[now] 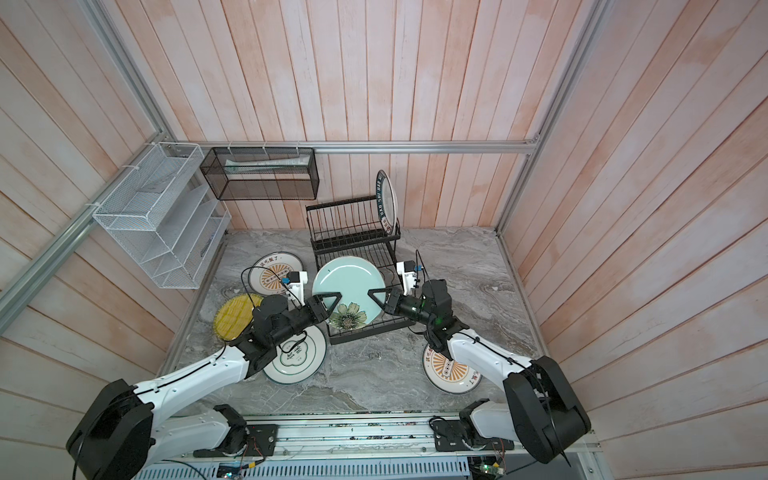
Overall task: Load the plates into the dish rack
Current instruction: 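Hold the flower plate upright between both grippers above the rack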
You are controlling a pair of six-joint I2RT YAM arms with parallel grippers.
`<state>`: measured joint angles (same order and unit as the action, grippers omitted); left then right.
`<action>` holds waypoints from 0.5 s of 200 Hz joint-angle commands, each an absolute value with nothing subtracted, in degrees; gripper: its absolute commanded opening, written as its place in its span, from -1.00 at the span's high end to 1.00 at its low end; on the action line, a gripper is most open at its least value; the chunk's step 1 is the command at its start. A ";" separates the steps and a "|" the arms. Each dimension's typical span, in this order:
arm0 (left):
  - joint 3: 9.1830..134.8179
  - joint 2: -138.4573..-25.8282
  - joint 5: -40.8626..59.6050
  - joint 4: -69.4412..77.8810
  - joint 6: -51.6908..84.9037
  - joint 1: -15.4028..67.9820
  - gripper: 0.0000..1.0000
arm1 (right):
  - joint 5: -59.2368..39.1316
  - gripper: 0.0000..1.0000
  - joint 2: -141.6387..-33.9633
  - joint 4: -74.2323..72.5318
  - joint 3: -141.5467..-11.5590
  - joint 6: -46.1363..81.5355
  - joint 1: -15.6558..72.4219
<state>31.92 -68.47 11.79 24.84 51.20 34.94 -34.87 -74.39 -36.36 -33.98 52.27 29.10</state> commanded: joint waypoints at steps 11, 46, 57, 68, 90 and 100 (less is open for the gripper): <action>33.93 -67.15 14.01 27.27 49.44 35.45 0.00 | -36.29 1.00 -71.91 -37.85 -36.72 50.58 29.72; 33.41 -66.41 13.66 26.67 49.24 35.51 -0.07 | -33.89 1.00 -70.34 -35.35 -36.82 49.41 29.31; 33.28 -66.18 13.57 26.38 49.07 35.51 -0.08 | -32.85 1.00 -69.79 -34.63 -36.58 49.17 29.18; 33.15 -65.90 13.54 26.28 48.74 35.46 -0.11 | -31.74 1.00 -69.03 -33.98 -36.44 48.97 28.96; 33.05 -65.24 13.48 25.79 48.01 35.50 -0.13 | -28.88 1.00 -67.29 -31.22 -36.56 47.62 28.52; 33.00 -64.85 13.16 25.29 47.67 35.46 -0.14 | -27.16 1.00 -66.46 -30.32 -36.56 47.06 28.39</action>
<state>31.92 -66.81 12.91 24.82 49.93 35.07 -32.47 -69.58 -30.02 -34.02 49.43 29.10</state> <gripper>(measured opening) 0.565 0.138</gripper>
